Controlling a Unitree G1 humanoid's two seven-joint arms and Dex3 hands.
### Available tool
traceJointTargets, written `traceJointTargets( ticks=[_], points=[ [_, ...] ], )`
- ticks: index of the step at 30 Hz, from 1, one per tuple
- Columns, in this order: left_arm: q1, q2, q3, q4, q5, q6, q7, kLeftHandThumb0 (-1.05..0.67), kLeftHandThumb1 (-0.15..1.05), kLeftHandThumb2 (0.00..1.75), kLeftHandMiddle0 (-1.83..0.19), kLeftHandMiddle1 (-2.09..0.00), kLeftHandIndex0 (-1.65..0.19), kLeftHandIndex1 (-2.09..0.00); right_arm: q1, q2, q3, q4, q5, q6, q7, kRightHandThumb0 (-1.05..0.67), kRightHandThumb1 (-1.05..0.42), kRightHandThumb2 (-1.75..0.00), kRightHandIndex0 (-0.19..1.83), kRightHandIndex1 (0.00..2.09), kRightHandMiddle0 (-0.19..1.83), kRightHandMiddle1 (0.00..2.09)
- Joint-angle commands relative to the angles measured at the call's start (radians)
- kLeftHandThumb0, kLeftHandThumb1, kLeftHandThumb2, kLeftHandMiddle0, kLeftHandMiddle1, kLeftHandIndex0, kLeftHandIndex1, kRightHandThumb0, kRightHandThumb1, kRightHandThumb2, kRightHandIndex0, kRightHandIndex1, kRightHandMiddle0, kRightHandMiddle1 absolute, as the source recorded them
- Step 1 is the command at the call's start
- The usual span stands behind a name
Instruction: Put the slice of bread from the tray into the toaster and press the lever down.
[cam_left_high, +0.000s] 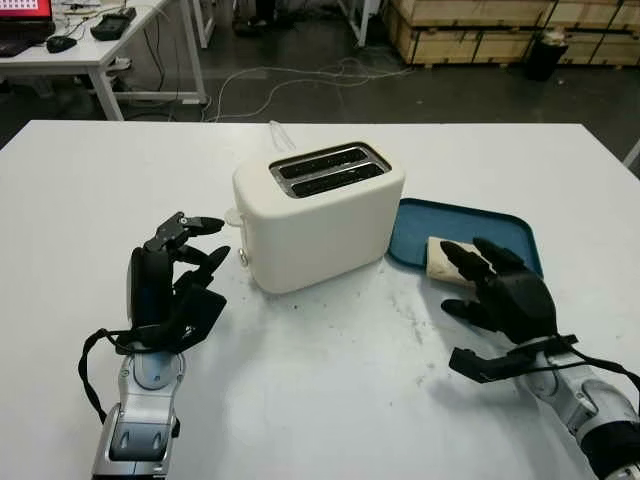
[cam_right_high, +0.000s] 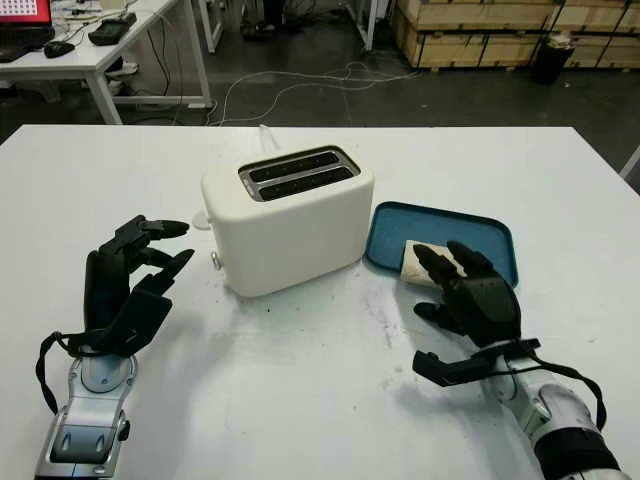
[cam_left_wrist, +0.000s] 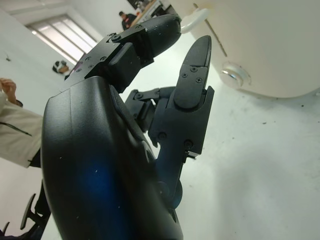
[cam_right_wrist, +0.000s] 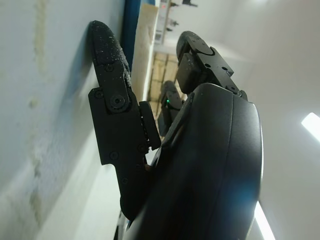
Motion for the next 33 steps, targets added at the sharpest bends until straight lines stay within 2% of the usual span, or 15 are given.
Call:
traceJointTargets(
  ticks=[1,10,16,21,27,33],
  points=[
    [-0.011,0.001,-0.003,-0.006,-0.003,-0.023,-0.003,-0.36,0.92,0.04,-0.64,-1.4,-0.68,-0.77,-0.015,-0.013,0.035,0.033,-0.028,0.026,-0.019,-0.59,-0.83,0.0,0.28,0.01,0.31,0.01],
    [-0.009,0.003,-0.005,-0.009,0.009,-0.029,0.003,-0.36,0.92,0.04,-0.64,-1.4,-0.69,-0.77,-0.034,-0.046,0.112,0.023,-0.041,0.067,-0.066,-0.52,-0.88,-0.01,0.31,0.02,0.33,0.01],
    [-0.011,0.006,0.001,-0.015,0.005,-0.037,0.002,-0.39,0.92,0.05,-0.63,-1.38,-0.69,-0.77,-0.032,-0.052,0.126,-0.011,-0.03,0.098,-0.022,-0.52,-0.88,-0.01,0.34,0.03,0.33,0.01],
    [-0.009,0.012,0.001,-0.018,0.023,-0.042,0.009,-0.43,0.92,0.06,-0.63,-1.42,-0.69,-0.77,-0.032,-0.049,0.138,-0.042,-0.038,0.172,0.046,-0.56,-0.87,0.0,0.36,0.04,0.34,0.01],
    [-0.002,0.006,0.002,-0.024,0.01,-0.044,0.001,-0.41,0.92,0.04,-0.66,-1.38,-0.7,-0.76,-0.04,-0.036,0.158,-0.061,-0.048,0.269,0.119,-0.57,-0.87,0.0,0.36,0.04,0.35,0.01],
    [0.0,0.003,0.001,-0.025,0.01,-0.053,0.005,-0.39,0.92,0.03,-0.65,-1.38,-0.7,-0.76,-0.053,-0.037,0.186,-0.053,-0.052,0.308,0.142,-0.56,-0.87,-0.01,0.38,0.06,0.36,0.02]
  ],
)
